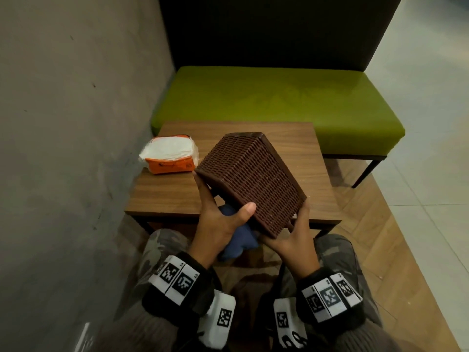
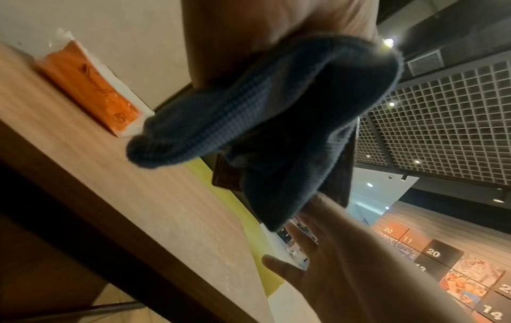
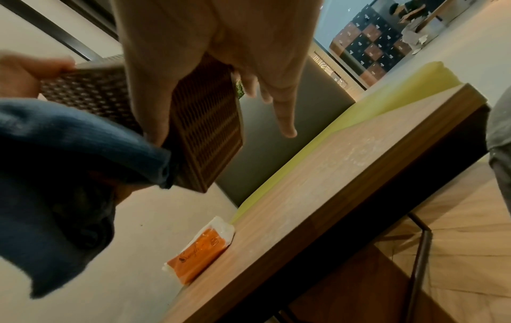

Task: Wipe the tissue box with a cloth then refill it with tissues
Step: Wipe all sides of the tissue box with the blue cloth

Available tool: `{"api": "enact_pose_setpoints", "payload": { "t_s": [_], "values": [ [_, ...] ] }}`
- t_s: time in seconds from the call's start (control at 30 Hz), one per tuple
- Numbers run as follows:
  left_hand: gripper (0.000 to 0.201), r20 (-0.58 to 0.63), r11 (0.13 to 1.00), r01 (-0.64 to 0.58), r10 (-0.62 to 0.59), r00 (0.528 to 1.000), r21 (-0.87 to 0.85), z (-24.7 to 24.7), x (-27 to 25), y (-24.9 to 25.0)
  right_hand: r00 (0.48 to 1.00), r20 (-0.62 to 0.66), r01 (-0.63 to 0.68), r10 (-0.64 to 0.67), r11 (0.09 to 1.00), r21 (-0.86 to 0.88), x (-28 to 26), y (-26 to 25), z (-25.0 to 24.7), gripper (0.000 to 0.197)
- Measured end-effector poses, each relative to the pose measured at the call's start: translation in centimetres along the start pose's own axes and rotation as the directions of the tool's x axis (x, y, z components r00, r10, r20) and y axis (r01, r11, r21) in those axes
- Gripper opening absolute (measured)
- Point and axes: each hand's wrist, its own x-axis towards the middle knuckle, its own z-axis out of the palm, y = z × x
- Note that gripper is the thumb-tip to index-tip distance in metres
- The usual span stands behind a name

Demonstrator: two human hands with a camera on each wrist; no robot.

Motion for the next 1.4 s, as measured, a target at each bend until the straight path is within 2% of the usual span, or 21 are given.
{"api": "enact_pose_setpoints", "payload": {
  "t_s": [0.07,0.13,0.23,0.3,0.37,0.47,0.53,0.6,0.7,0.77,0.83,0.9,0.97,1.0,1.03,1.1,1.17,1.2,1.27,1.33,1.4],
  "values": [
    [0.129,-0.049,0.993,-0.057,0.063,0.997,0.108,-0.2,0.3,-0.6,1.0,0.021,-0.012,0.013,1.0,-0.026,-0.4,-0.3,-0.3,0.131],
    [0.139,-0.043,0.973,-0.093,0.104,0.994,0.213,-0.7,0.6,-1.1,1.0,0.029,0.006,-0.006,1.0,0.016,-0.6,-1.4,-0.6,0.13],
    [0.144,0.018,0.961,-0.102,0.101,0.995,0.257,-0.8,0.4,-1.4,0.996,0.065,0.057,-0.054,0.997,-0.042,0.2,-3.3,0.2,0.133],
    [0.143,0.074,0.96,-0.126,0.111,0.991,0.251,-0.5,0.0,-1.8,0.997,0.006,0.073,-0.073,0.991,-0.112,1.2,-3.5,0.9,0.136],
    [0.142,0.127,0.954,-0.144,0.113,0.985,0.264,-0.5,0.1,-1.9,0.992,-0.091,0.074,-0.082,0.993,-0.089,1.8,-2.9,1.2,0.118],
    [0.138,0.272,0.936,-0.139,0.048,0.961,0.324,-2.4,0.9,-1.9,0.985,-0.143,0.083,-0.092,0.994,-0.069,1.7,-2.0,0.5,0.101],
    [0.121,0.209,0.929,-0.113,0.04,0.977,0.352,-4.2,1.6,-1.7,0.983,-0.162,0.068,-0.089,0.988,-0.136,1.7,-1.1,-0.2,0.101],
    [0.083,0.009,0.956,-0.112,0.114,0.993,0.271,-5.4,2.3,-0.6,0.983,-0.163,0.059,-0.09,0.981,-0.183,1.8,-0.5,-0.5,0.103],
    [0.037,-0.186,0.963,-0.237,0.259,0.948,0.129,-5.4,2.7,2.7,0.988,-0.112,0.086,-0.11,0.976,-0.202,1.6,0.0,0.0,0.103],
    [0.028,-0.204,0.913,-0.371,0.401,0.893,0.17,-3.7,2.2,5.0,0.988,-0.089,0.105,-0.127,0.972,-0.212,1.3,-0.2,0.6,0.099],
    [0.038,-0.136,0.876,-0.431,0.464,0.875,0.218,-1.3,1.2,6.1,0.994,-0.045,0.092,-0.102,0.98,-0.178,1.3,-1.0,1.2,0.089],
    [0.042,0.079,0.851,-0.448,0.445,0.892,0.272,0.9,0.0,5.4,0.997,-0.002,0.083,-0.083,0.994,-0.073,1.2,-1.8,1.9,0.062],
    [0.032,0.34,0.653,-0.598,0.492,0.801,0.465,2.0,-1.0,3.5,0.995,-0.051,0.086,-0.084,0.995,0.051,0.9,-1.3,2.2,0.047],
    [0.031,0.425,0.558,-0.659,0.504,0.752,0.504,1.9,-1.1,2.4,0.995,-0.08,0.057,-0.052,0.997,0.054,0.6,-0.9,2.2,0.05],
    [0.032,0.452,0.535,-0.673,0.499,0.739,0.511,1.7,-0.9,1.8,0.993,-0.106,0.047,-0.047,0.999,0.0,0.5,-0.5,2.2,0.059],
    [0.031,0.374,0.596,-0.624,0.5,0.781,0.506,0.9,0.1,1.6,0.989,-0.091,0.104,-0.117,0.986,-0.128,0.3,0.1,2.1,0.08],
    [0.033,0.217,0.695,-0.52,0.481,0.85,0.496,-0.1,1.5,1.8,0.971,-0.083,0.211,-0.223,0.968,-0.137,0.4,0.3,1.8,0.094],
    [0.036,0.116,0.739,-0.459,0.467,0.877,0.493,-0.6,2.5,1.8,0.96,-0.082,0.254,-0.268,0.955,-0.152,0.3,0.2,1.8,0.096],
    [0.041,-0.069,0.794,-0.349,0.437,0.897,0.497,-1.5,4.0,1.9,0.945,-0.069,0.3,-0.318,0.933,-0.199,0.4,0.3,2.0,0.097],
    [0.042,-0.043,0.787,-0.361,0.439,0.898,0.5,-1.5,4.0,2.2,0.944,-0.068,0.302,-0.322,0.929,-0.214,0.6,0.2,2.2,0.096],
    [0.034,0.128,0.73,-0.475,0.479,0.868,0.49,-0.1,2.5,2.7,0.94,-0.073,0.308,-0.332,0.923,-0.229,1.3,0.1,2.2,0.094]
  ]
}}
